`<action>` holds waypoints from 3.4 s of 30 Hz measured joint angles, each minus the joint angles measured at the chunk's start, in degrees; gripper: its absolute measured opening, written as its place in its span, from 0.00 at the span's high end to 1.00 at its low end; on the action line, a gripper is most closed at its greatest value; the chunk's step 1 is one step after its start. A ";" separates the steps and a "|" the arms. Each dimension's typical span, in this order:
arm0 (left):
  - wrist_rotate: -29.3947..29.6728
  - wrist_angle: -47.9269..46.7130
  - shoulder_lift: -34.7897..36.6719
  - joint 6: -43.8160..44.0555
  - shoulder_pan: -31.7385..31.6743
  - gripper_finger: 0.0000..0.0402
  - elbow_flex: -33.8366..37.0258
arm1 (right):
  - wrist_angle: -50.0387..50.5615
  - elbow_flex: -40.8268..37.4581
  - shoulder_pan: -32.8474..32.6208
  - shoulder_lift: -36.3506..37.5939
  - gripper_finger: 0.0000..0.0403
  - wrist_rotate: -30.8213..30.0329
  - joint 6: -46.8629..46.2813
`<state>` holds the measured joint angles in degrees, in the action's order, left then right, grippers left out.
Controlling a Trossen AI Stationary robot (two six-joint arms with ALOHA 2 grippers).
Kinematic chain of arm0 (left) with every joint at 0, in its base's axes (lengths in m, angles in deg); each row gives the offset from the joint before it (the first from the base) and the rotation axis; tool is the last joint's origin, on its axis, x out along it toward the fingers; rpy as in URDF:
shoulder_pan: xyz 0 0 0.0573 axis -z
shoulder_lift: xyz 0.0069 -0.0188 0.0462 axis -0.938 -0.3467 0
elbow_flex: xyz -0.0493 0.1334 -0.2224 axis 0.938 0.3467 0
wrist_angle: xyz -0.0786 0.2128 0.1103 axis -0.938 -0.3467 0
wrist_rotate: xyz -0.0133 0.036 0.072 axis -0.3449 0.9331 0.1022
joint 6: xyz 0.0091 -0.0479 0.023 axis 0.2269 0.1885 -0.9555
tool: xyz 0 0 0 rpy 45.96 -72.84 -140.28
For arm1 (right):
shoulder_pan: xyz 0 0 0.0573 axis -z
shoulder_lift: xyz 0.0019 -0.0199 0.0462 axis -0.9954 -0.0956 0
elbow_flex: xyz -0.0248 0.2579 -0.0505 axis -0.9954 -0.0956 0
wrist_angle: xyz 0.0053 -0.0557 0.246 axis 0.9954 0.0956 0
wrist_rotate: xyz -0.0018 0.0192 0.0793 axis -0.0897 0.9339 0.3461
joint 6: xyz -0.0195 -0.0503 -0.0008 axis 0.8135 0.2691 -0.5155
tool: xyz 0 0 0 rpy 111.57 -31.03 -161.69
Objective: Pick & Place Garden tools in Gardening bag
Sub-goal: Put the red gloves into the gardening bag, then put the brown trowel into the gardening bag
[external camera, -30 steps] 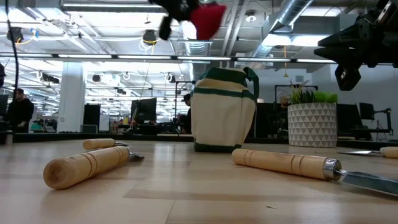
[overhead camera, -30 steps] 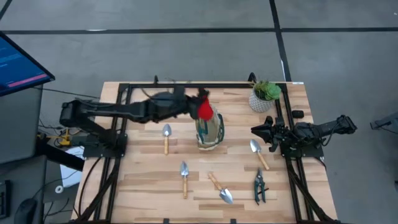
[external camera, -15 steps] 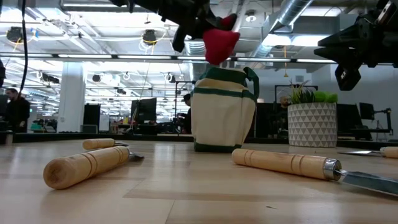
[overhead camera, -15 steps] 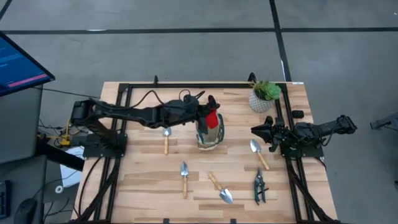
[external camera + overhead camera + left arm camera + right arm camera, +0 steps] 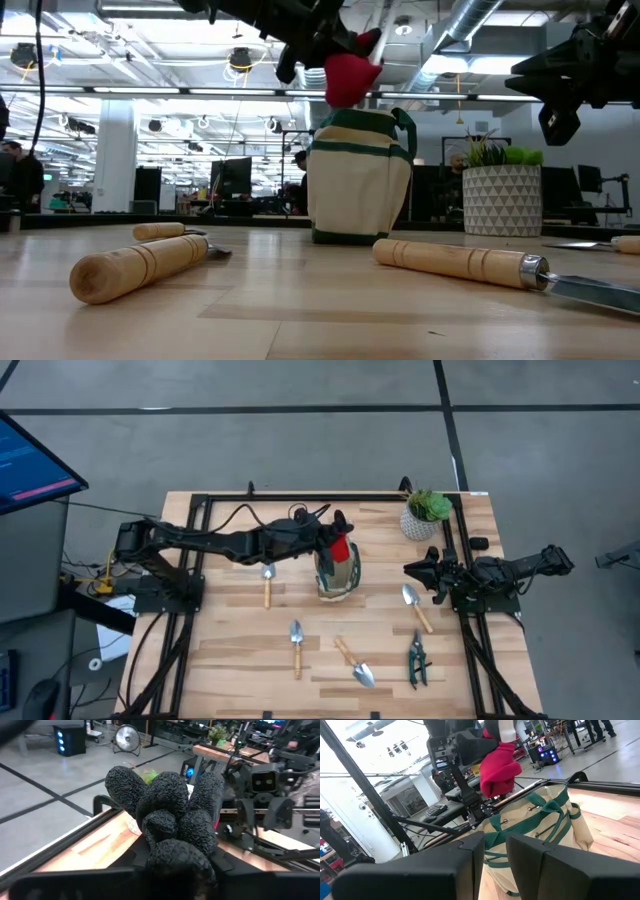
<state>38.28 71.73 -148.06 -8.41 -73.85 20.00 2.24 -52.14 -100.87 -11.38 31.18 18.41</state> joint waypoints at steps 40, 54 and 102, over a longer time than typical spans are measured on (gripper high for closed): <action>1.20 -72.94 28.96 55.86 10.53 0.36 -0.07 | 0.01 0.01 0.00 0.00 0.81 0.10 -1.57; -4.72 -78.44 9.12 64.01 10.06 0.43 0.00 | 0.00 0.01 0.00 0.00 0.81 0.02 -1.55; -17.57 -52.12 1.89 60.18 1.20 0.44 16.11 | 0.01 0.00 0.00 -0.01 0.81 0.00 -1.51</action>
<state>20.71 19.61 -146.17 51.78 -72.65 36.11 2.25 -52.14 -100.87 -11.39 31.18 16.90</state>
